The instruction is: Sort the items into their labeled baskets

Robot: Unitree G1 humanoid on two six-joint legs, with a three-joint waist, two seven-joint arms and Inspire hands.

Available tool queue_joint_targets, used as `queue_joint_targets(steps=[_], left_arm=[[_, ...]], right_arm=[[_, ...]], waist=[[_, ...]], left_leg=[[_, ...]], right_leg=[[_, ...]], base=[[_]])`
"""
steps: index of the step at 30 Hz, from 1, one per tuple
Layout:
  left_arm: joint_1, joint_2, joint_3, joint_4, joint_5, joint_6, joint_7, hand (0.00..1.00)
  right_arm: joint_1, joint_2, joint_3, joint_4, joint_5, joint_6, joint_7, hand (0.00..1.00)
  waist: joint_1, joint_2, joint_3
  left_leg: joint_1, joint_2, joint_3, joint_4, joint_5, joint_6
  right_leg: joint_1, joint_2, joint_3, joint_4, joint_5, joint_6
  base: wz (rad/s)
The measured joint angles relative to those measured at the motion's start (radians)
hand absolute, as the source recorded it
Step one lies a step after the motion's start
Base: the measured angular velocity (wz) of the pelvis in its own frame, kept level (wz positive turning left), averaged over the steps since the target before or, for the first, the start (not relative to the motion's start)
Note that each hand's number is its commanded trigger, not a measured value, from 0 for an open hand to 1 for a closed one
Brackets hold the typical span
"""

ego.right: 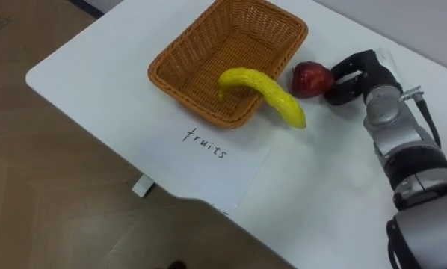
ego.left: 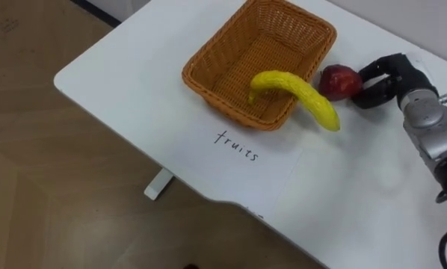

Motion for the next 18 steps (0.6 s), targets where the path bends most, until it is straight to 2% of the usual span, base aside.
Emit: queue_joint_targets(steps=[6,10,18], left_arm=[[-0.001,0.002,0.000,0.000,-0.001,-0.004,0.023,0.00],[-0.001,0.015,0.000,0.002,-0.001,-0.016,0.026,0.00],[-0.001,0.015,0.005,0.011,0.000,-0.022,0.026,0.00]], right_arm=[[0.001,0.005,-0.002,-0.006,-0.009,0.002,0.010,0.00],[0.001,0.014,-0.002,-0.025,-0.011,0.005,0.009,0.00],[0.057,0.017,-0.036,-0.131,-0.017,0.011,0.006,0.00]], waist=[[-0.011,-0.009,-0.0011],[-0.029,-0.023,-0.0002],[-0.055,-0.023,-0.0002]], left_leg=[[-0.002,-0.002,0.000,0.001,0.002,0.002],[-0.003,-0.002,0.000,0.003,0.002,0.002],[-0.005,0.000,0.004,0.006,0.002,0.002]], right_leg=[[0.000,-0.006,0.003,0.001,0.000,0.000],[0.002,-0.004,0.004,-0.005,0.000,0.000],[0.002,-0.001,0.005,-0.004,0.000,0.000]], base=[[0.00],[0.00],[0.00]])
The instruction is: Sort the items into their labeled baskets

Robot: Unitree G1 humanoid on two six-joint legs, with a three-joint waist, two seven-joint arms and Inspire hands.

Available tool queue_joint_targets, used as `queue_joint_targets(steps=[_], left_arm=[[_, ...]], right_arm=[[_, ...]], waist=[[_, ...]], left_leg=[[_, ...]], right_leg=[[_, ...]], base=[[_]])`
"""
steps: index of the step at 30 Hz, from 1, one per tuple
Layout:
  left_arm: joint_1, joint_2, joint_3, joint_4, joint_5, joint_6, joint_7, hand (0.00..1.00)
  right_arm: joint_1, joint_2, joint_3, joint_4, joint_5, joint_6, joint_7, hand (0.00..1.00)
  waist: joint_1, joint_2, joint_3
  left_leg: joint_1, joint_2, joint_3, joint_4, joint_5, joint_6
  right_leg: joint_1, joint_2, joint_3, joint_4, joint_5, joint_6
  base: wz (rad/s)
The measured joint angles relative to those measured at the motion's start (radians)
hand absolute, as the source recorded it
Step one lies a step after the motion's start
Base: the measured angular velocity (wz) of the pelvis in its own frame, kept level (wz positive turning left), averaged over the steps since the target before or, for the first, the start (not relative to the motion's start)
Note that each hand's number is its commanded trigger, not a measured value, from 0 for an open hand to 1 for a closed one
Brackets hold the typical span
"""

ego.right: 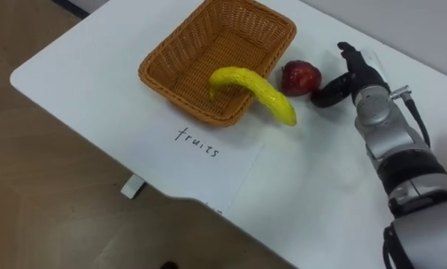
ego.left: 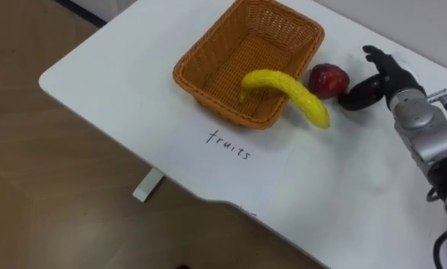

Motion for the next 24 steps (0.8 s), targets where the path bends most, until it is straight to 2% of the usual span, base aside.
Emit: queue_joint_targets(steps=[9,18,24], left_arm=[[0.000,0.000,0.000,0.007,0.000,0.000,0.000,0.00],[0.006,-0.001,0.016,0.010,0.000,-0.002,-0.007,0.00],[0.003,-0.002,0.016,0.012,-0.001,-0.007,-0.004,0.00]], right_arm=[[0.012,0.001,-0.012,-0.028,-0.008,-0.001,0.000,0.00],[0.016,0.021,-0.011,-0.070,-0.018,-0.009,0.014,0.00],[0.070,0.021,-0.011,-0.174,-0.017,-0.019,0.007,0.00]], waist=[[0.000,0.012,-0.0013],[0.000,0.021,-0.0037],[-0.010,0.024,-0.0056]], left_leg=[[0.002,0.001,0.008,0.000,0.000,0.000],[0.021,0.017,0.046,-0.016,0.000,-0.001],[0.021,0.017,0.052,-0.022,0.001,-0.001]], right_leg=[[-0.001,0.000,0.007,0.000,0.000,0.000],[0.002,0.005,0.029,-0.004,0.003,-0.005],[0.000,-0.001,0.026,-0.005,0.001,-0.006]], base=[[-0.02],[-0.09],[0.00]])
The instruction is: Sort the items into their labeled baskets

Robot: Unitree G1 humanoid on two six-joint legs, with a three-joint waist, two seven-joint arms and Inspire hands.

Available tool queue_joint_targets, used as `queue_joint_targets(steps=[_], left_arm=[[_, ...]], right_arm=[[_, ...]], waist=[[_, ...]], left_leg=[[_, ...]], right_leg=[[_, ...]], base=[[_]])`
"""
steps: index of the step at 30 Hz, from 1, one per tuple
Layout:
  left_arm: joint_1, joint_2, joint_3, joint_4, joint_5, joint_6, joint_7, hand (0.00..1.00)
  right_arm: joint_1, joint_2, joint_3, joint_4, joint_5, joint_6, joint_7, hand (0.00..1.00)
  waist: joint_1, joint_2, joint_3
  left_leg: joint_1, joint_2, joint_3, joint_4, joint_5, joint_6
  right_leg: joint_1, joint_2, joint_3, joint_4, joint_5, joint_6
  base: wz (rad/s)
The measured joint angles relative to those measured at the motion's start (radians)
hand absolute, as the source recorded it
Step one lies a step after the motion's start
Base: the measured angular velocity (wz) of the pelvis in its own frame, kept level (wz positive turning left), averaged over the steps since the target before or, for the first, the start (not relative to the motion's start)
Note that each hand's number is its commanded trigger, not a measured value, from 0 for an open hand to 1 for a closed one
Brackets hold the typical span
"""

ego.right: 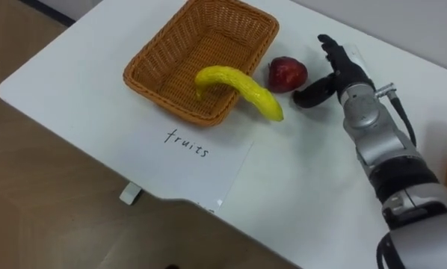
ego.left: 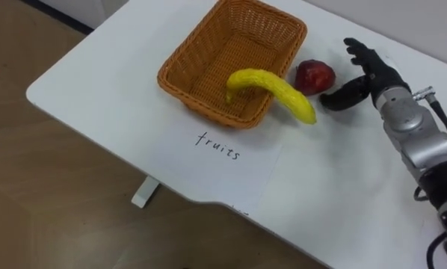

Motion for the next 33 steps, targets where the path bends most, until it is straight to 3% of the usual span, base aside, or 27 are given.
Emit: queue_joint_targets(steps=[11,17,29,30,31,33], left_arm=[[-0.002,-0.009,0.000,0.016,0.001,0.007,0.020,0.00],[-0.002,-0.010,0.000,0.015,0.001,0.007,0.020,0.00],[-0.002,-0.010,0.000,0.016,0.000,0.005,0.020,0.00],[-0.002,-0.010,0.000,0.016,0.000,0.005,0.020,0.00],[-0.002,-0.010,0.000,0.016,0.000,0.005,0.020,0.00],[-0.002,-0.010,0.000,0.016,0.000,0.005,0.020,0.00]], right_arm=[[0.026,0.016,0.003,-0.060,0.013,0.000,0.021,0.00],[0.032,0.032,0.004,-0.060,0.013,-0.001,0.028,0.00],[0.052,0.044,0.004,-0.060,0.040,-0.022,0.030,0.00],[0.054,0.044,0.004,-0.060,0.044,-0.022,0.030,0.12],[0.057,0.044,0.003,-0.060,0.046,-0.023,0.030,1.00],[0.059,0.044,0.003,-0.060,0.047,-0.024,0.030,1.00]], waist=[[0.002,0.002,-0.0044],[0.006,0.009,-0.0125],[0.006,0.011,-0.0124],[0.006,0.011,-0.0123],[0.006,0.011,-0.0121],[0.005,0.012,-0.0117]], left_leg=[[0.013,0.000,0.004,-0.011,0.000,0.000],[0.017,0.001,0.002,-0.011,0.000,0.000],[0.014,0.002,0.000,-0.009,0.000,-0.001],[0.014,0.002,0.000,-0.009,0.000,-0.001],[0.014,0.002,0.000,-0.009,0.000,-0.001],[0.013,0.002,0.000,-0.009,0.000,-0.001]], right_leg=[[0.009,0.008,0.010,-0.006,0.000,0.000],[0.016,0.009,0.010,-0.012,0.000,0.000],[0.017,0.008,0.010,-0.016,0.000,0.000],[0.017,0.008,0.010,-0.016,0.000,0.000],[0.017,0.008,0.010,-0.017,0.000,0.000],[0.017,0.008,0.010,-0.017,0.000,0.000]], base=[[0.00],[0.00],[0.00],[0.00],[0.00],[0.00]])
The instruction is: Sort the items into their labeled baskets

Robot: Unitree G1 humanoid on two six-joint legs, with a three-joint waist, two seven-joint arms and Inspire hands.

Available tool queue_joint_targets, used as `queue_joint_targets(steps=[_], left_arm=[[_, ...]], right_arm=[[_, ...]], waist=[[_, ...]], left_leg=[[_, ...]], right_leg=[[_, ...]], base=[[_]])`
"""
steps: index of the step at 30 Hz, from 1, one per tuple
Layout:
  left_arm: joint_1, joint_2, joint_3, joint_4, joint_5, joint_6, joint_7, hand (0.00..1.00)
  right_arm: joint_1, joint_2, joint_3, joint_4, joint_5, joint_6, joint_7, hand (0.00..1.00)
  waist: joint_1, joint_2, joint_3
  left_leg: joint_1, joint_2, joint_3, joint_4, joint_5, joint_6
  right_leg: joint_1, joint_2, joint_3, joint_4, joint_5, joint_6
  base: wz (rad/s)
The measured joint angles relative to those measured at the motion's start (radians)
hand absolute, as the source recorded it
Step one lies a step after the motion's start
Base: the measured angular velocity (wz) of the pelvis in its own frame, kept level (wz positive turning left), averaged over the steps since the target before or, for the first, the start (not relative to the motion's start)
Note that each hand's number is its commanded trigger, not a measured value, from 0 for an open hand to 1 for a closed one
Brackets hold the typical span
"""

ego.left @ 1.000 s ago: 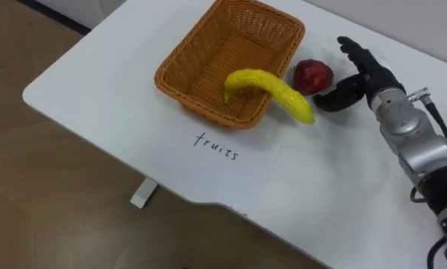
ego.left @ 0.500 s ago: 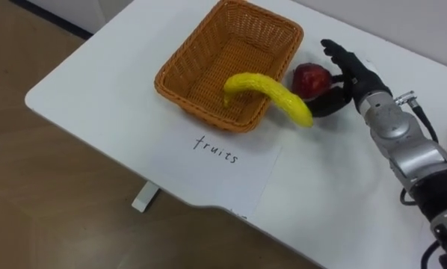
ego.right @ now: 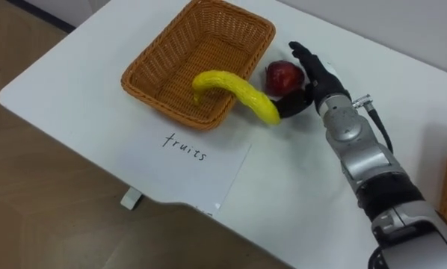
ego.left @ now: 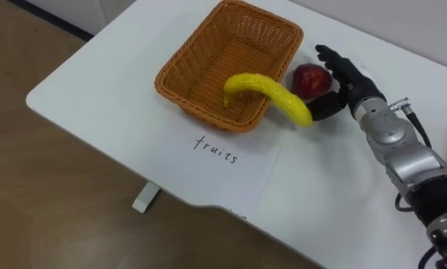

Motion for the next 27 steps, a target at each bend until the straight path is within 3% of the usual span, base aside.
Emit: queue_joint_targets(steps=[18,27], left_arm=[[-0.005,0.000,0.010,0.000,0.001,0.002,-0.026,0.00],[-0.008,0.000,0.010,0.001,0.001,0.001,-0.045,0.00]], right_arm=[[-0.003,-0.009,-0.013,0.016,-0.012,-0.031,-0.046,1.00],[-0.004,0.004,-0.027,0.042,-0.012,-0.036,-0.024,1.00]], waist=[[0.004,-0.005,0.0002],[0.004,-0.010,0.0073]], left_leg=[[-0.002,-0.002,0.000,-0.006,0.000,0.000],[-0.001,0.000,0.000,-0.008,-0.001,-0.001]], right_leg=[[0.001,-0.001,-0.012,-0.012,0.000,0.001],[0.005,0.002,-0.009,-0.017,-0.001,0.001]], base=[[0.01],[0.00]])
